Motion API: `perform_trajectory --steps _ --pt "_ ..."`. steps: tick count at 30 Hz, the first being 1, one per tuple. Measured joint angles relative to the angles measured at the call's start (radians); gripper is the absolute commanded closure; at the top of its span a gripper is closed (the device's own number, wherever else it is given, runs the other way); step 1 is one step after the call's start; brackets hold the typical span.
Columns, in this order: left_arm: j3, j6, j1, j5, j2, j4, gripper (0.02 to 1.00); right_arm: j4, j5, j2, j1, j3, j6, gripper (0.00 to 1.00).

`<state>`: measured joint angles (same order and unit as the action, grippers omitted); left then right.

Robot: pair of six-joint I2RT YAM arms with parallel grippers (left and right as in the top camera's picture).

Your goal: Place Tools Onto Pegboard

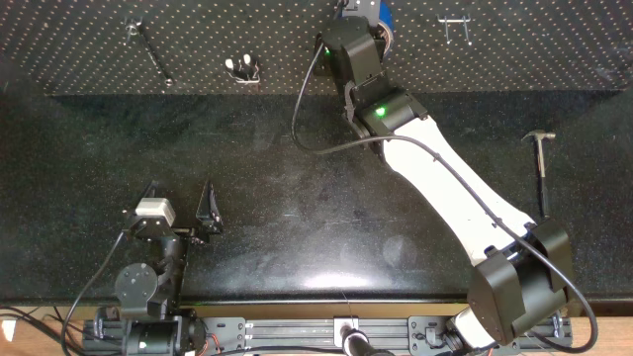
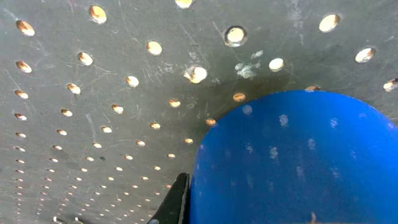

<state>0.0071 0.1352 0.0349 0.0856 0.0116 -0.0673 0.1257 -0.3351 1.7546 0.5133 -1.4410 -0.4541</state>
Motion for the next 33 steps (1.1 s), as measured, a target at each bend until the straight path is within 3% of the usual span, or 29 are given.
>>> perform_trajectory --steps 8,10,11,33 --pt "0.0 0.0 0.0 0.0 0.0 0.0 0.023 0.0 0.0 0.001 0.0 0.0 0.0 0.923" --pt "0.0 0.0 0.0 0.0 0.0 0.0 0.023 0.0 0.0 0.001 0.0 0.0 0.0 0.678" --pt "0.0 0.0 0.0 0.0 0.0 0.0 0.023 -0.001 0.002 0.001 0.0 0.0 0.006 0.654" --pt "0.0 0.0 0.0 0.0 0.0 0.0 0.023 0.053 0.012 0.004 0.002 -0.011 0.011 0.654"
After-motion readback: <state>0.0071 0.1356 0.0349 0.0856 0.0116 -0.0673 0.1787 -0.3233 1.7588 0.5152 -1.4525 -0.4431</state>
